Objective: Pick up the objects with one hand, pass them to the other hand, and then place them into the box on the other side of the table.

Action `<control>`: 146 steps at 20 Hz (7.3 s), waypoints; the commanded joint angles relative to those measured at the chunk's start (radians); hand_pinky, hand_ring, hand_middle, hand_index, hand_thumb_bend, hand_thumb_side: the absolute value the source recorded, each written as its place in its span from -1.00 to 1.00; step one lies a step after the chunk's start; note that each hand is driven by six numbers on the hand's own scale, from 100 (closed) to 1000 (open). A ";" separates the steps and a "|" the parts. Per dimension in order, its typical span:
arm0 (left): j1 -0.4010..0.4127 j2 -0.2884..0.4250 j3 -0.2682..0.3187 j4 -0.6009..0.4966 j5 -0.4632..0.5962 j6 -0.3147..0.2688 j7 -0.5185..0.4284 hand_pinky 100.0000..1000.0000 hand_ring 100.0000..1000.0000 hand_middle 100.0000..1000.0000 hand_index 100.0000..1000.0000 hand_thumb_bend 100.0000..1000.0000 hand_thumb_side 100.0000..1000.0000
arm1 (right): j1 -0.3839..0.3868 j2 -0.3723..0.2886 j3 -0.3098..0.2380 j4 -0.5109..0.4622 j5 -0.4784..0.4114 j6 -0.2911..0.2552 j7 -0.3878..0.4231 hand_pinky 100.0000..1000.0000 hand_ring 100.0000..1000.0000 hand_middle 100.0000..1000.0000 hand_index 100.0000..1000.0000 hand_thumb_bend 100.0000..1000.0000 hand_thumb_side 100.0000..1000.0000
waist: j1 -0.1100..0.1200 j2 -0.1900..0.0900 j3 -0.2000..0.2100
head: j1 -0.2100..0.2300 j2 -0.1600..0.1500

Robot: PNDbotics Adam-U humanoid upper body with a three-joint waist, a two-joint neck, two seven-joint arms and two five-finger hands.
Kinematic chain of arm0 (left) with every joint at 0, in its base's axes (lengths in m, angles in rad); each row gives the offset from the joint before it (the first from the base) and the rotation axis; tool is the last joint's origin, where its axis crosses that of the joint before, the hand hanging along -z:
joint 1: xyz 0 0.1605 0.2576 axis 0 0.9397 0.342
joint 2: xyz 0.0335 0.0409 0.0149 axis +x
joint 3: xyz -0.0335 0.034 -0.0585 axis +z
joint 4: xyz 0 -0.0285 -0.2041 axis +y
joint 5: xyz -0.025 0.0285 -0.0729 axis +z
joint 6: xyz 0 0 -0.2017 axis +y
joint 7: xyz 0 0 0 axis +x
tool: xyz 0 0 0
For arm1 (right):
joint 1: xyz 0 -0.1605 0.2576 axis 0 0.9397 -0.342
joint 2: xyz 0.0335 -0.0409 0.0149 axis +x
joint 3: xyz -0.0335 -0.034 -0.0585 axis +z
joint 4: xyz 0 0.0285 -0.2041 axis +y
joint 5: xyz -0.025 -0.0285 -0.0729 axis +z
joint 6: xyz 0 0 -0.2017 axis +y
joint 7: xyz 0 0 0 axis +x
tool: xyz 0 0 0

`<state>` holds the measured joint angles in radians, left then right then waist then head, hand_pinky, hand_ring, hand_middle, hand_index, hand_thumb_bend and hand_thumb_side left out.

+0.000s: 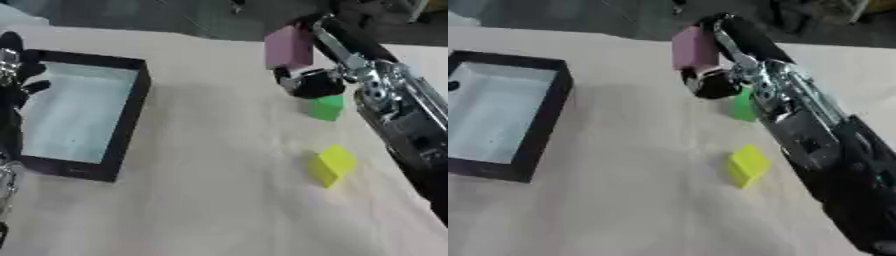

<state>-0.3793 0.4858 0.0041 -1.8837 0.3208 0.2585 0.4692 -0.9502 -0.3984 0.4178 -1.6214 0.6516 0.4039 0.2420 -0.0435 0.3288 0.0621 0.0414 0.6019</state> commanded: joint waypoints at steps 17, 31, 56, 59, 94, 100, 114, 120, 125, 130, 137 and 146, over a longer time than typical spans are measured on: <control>-0.179 0.093 -0.242 -0.015 -0.120 0.279 -0.256 0.58 0.57 0.54 0.78 -0.38 0.00 | -0.008 0.095 0.088 0.029 0.279 -0.117 -0.029 0.46 0.30 0.08 0.02 -1.00 -1.00 | 0.044 -0.063 -0.002 | -0.012 0.043; -0.249 0.073 -0.269 -0.116 -0.193 0.486 -0.403 0.68 0.62 0.56 0.80 -0.18 -0.05 | 0.009 0.151 0.094 0.021 0.508 -0.127 -0.051 0.37 0.26 0.07 0.02 -1.00 -1.00 | 0.047 -0.064 -0.001 | -0.008 0.049; -0.352 0.076 -0.356 -0.068 -0.239 0.614 -0.532 0.79 0.69 0.64 0.86 -0.05 -0.05 | 0.078 0.045 0.107 -0.159 0.297 -0.046 -0.251 0.33 0.17 0.03 -0.06 -1.00 -1.00 | 0.053 -0.068 -0.004 | 0.000 0.057; -0.368 0.078 -0.364 -0.064 -0.239 0.616 -0.546 0.79 0.70 0.64 0.86 -0.05 -0.06 | 0.080 0.046 0.111 -0.152 0.274 -0.050 -0.263 0.33 0.17 0.03 -0.06 -1.00 -1.00 | 0.053 -0.069 -0.003 | -0.001 0.059; -0.479 0.028 -0.440 0.043 -0.290 0.648 -0.610 0.83 0.73 0.67 0.88 0.01 0.12 | 0.069 0.088 0.148 -0.133 0.280 -0.118 -0.252 0.33 0.17 0.02 -0.05 -1.00 -1.00 | 0.064 -0.073 0.002 | -0.008 0.072; -0.489 0.015 -0.439 0.040 -0.267 0.648 -0.602 0.82 0.73 0.66 0.87 0.00 0.16 | 0.070 0.089 0.151 -0.133 0.278 -0.122 -0.245 0.33 0.17 0.02 -0.05 -1.00 -1.00 | 0.065 -0.073 0.002 | -0.006 0.070; -0.515 -0.010 -0.468 0.083 -0.262 0.648 -0.605 0.80 0.72 0.65 0.85 -0.06 0.07 | 0.070 0.090 0.155 -0.144 0.266 -0.130 -0.245 0.32 0.16 0.02 -0.06 -1.00 -1.00 | 0.067 -0.073 -0.004 | 0.001 0.071; -0.530 -0.023 -0.472 0.105 -0.263 0.648 -0.586 0.73 0.66 0.60 0.80 -0.13 0.00 | 0.070 0.092 0.158 -0.147 0.264 -0.138 -0.243 0.32 0.16 0.02 -0.06 -1.00 -1.00 | 0.068 -0.074 -0.004 | 0.002 0.072; -0.540 -0.039 -0.463 0.128 -0.223 0.648 -0.496 0.63 0.58 0.52 0.74 -0.36 0.01 | 0.071 0.092 0.161 -0.145 0.265 -0.139 -0.230 0.32 0.16 0.02 -0.06 -1.00 -1.00 | 0.068 -0.075 -0.003 | 0.002 0.070; -0.544 -0.048 -0.467 0.136 -0.132 0.648 -0.385 0.55 0.53 0.45 0.67 -0.68 0.04 | 0.072 0.092 0.163 -0.145 0.266 -0.139 -0.216 0.32 0.16 0.02 -0.06 -1.00 -1.00 | 0.068 -0.075 -0.002 | 0.004 0.067; -0.539 -0.051 -0.481 0.141 -0.011 0.648 -0.303 0.38 0.39 0.19 0.48 -1.00 -0.19 | 0.073 0.090 0.162 -0.143 0.271 -0.131 -0.192 0.35 0.19 0.04 -0.03 -1.00 -1.00 | 0.067 -0.075 -0.003 | 0.008 0.067; -0.532 -0.044 -0.486 0.132 0.109 0.648 -0.220 0.24 0.16 -0.09 0.06 -1.00 -0.42 | 0.075 0.083 0.154 -0.144 0.254 -0.093 -0.175 0.50 0.37 0.27 0.24 -0.65 -1.00 | 0.066 -0.075 -0.005 | 0.009 0.067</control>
<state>-0.8965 0.4139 -0.5002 -1.7475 0.4190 0.8876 0.2103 -0.8629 -0.3036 0.5797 -1.7450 0.9122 0.3050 0.0654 0.0108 0.2946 0.0567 0.0485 0.6749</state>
